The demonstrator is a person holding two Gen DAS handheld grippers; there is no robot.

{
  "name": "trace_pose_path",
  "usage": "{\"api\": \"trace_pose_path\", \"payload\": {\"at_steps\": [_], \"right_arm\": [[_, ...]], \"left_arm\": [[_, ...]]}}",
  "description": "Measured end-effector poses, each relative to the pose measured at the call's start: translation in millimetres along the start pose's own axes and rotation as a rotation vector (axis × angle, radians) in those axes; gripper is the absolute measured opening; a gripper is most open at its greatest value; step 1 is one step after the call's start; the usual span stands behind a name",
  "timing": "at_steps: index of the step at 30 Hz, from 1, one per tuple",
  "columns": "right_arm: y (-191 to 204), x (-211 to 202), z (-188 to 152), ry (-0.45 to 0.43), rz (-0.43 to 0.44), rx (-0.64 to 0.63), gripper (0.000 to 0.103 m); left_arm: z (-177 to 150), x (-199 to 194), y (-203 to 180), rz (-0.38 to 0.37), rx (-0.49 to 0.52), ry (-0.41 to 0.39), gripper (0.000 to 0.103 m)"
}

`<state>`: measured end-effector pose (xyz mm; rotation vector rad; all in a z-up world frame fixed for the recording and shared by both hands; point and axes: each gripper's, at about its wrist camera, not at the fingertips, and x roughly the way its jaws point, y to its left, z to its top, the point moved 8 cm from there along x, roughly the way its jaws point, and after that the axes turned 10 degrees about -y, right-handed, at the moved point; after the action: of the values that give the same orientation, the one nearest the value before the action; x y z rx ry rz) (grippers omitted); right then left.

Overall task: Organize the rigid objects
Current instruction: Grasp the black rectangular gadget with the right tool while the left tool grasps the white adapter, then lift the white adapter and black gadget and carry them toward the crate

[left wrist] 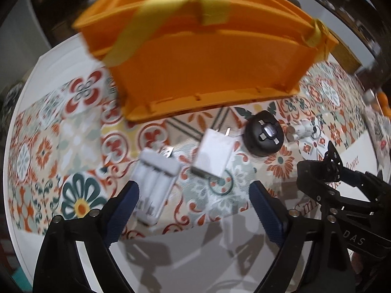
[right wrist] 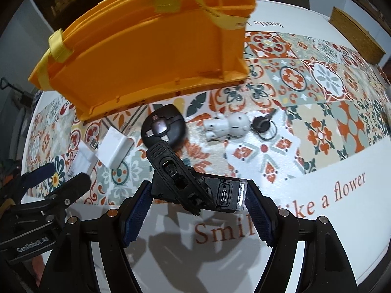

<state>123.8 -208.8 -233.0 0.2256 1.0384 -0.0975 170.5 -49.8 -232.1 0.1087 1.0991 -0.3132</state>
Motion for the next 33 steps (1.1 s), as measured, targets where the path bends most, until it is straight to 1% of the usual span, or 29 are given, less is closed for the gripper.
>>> {"api": "trace_pose_path", "payload": {"at_steps": [1,2,7,13,17,18,23,25,26,28,31,33], "right_arm": [[0.0,0.8,0.2,0.001,-0.004,0.005,0.075],[1.4,2.9,0.0,0.001,-0.006,0.008,0.075],[3.7,9.0,1.7,0.002,-0.02,0.021,0.075],[1.5,13.9,0.0,0.013,-0.023,0.036,0.075],[0.5,15.0,1.2,0.01,-0.022,0.042,0.075],[0.2,15.5,1.3,0.011,-0.021,0.045,0.075],[-0.7,17.6,3.4,0.008,-0.023,0.047,0.075],[-0.6,18.5,3.2,0.01,-0.021,0.05,0.075],[-0.5,19.1,3.4,0.012,-0.021,0.049,0.075],[-0.4,19.8,3.6,0.011,-0.024,0.047,0.075],[-0.3,20.5,4.0,0.01,-0.026,0.044,0.075],[-0.4,19.7,3.6,0.008,-0.026,0.043,0.075]], "left_arm": [[1.3,3.2,-3.0,-0.009,0.015,0.004,0.084],[1.6,4.9,-4.8,-0.015,0.025,0.009,0.082],[7.6,16.4,-15.8,-0.056,0.056,0.015,0.078],[14.5,31.4,-21.5,-0.056,0.1,0.028,0.067],[16.1,42.2,-22.3,-0.055,0.12,0.046,0.062],[15.4,45.9,-22.0,-0.05,0.124,0.056,0.058],[15.2,53.9,-20.8,-0.059,0.105,0.075,0.053],[16.8,52.8,-20.9,-0.063,0.105,0.065,0.048],[16.8,52.8,-21.3,-0.06,0.108,0.062,0.047],[18.3,52.7,-23.1,-0.051,0.122,0.051,0.041],[15.8,54.6,-29.3,-0.046,0.143,0.041,0.04],[15.2,53.4,-30.5,-0.052,0.138,0.043,0.04]]}}
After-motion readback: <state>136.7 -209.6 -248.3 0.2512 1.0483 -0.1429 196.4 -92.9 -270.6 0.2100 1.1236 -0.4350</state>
